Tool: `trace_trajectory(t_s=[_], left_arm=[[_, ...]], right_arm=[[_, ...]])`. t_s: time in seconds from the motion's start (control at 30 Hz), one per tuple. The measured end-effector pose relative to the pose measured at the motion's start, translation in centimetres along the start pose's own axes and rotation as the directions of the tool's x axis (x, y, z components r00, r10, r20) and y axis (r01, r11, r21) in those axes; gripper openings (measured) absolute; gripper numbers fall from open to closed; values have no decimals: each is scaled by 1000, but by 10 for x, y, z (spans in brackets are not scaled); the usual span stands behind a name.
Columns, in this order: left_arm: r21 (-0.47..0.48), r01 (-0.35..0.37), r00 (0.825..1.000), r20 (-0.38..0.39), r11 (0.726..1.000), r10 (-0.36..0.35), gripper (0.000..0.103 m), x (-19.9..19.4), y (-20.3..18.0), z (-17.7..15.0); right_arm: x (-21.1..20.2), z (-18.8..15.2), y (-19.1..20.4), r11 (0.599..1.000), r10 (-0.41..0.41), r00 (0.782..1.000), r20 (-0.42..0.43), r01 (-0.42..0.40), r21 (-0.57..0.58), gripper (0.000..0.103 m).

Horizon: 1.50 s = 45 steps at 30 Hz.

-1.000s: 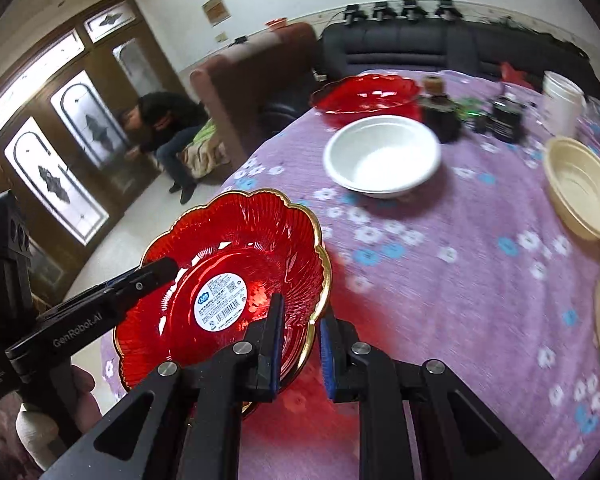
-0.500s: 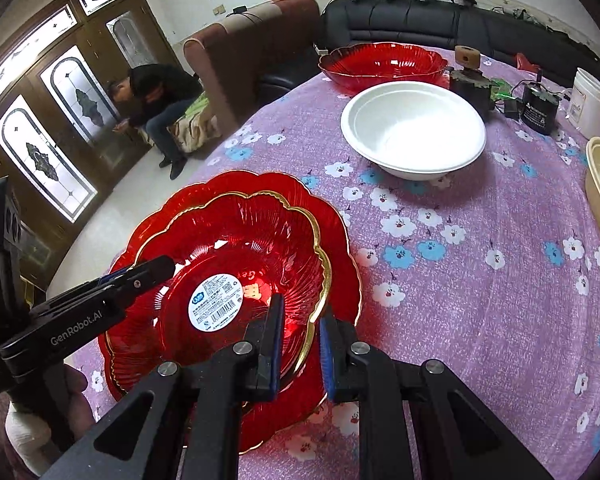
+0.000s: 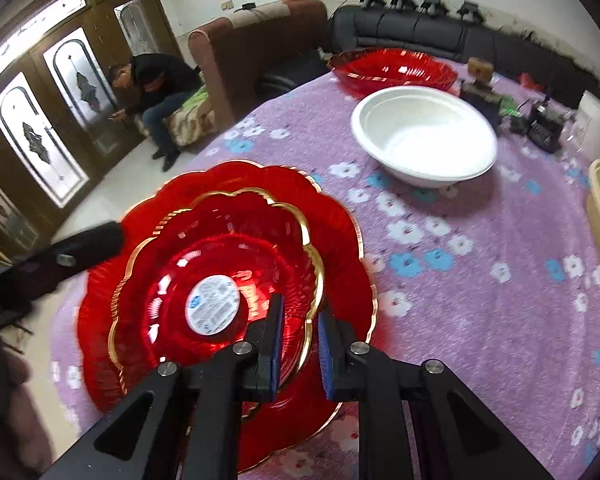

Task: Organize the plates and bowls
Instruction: 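Lower the stickered plate onto the wedding plate and open the right gripper, then move the right gripper to the white bowl and grasp its rim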

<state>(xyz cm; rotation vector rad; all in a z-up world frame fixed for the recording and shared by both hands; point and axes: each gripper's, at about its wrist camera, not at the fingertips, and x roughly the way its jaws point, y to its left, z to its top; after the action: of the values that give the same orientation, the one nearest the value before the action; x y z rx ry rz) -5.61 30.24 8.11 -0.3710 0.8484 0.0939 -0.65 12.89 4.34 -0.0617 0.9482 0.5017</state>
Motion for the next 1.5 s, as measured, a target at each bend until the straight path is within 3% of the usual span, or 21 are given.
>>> trace_trajectory(t_s=[0.07, 0.17, 0.27, 0.37, 0.5, 0.73, 1.0, 1.13, 1.33, 1.5], left_arm=[[-21, 19, 1000, 14, 1000, -18, 73, -10, 2, -4], [-44, 36, 999, 42, 998, -35, 77, -26, 7, -13], [-53, 35, 997, 68, 998, -31, 77, -39, 8, -19], [-52, 19, 996, 88, 998, -14, 78, -49, 9, -24], [-35, -18, 993, 118, 999, 22, 78, -60, 4, -31], [-9, -42, 987, 155, 999, 43, 82, -71, -13, -47], [78, 25, 994, 107, 997, -33, 82, -65, -53, -67], [136, 46, 996, 74, 990, -56, 82, -56, -74, -77], [175, 78, 996, 31, 981, -85, 82, -44, -100, -86], [216, 87, 996, 0, 972, -89, 82, -37, -115, -94]], right_arm=[[-1, -1, 5, 1000, -3, 1000, 7, 3, -25, 26], [-5, -2, 12, 999, -10, 1000, 29, 12, -51, 47], [-12, -4, 22, 992, -69, 994, 90, 78, -100, 62], [-23, -6, 28, 981, -122, 981, 152, 143, -131, 63], [-44, -6, 19, 987, -110, 972, 206, 131, -95, 64], [-90, -36, -16, 990, -134, 950, 281, 144, -14, 76], [-126, -105, -96, 972, -210, 954, 214, 180, 153, 78], [-166, -136, -157, 922, -309, 926, 216, 237, 306, 77], [-210, -164, -232, 820, -383, 900, 206, 229, 524, 77], [-250, -183, -280, 698, -500, 837, 221, 238, 675, 77]])
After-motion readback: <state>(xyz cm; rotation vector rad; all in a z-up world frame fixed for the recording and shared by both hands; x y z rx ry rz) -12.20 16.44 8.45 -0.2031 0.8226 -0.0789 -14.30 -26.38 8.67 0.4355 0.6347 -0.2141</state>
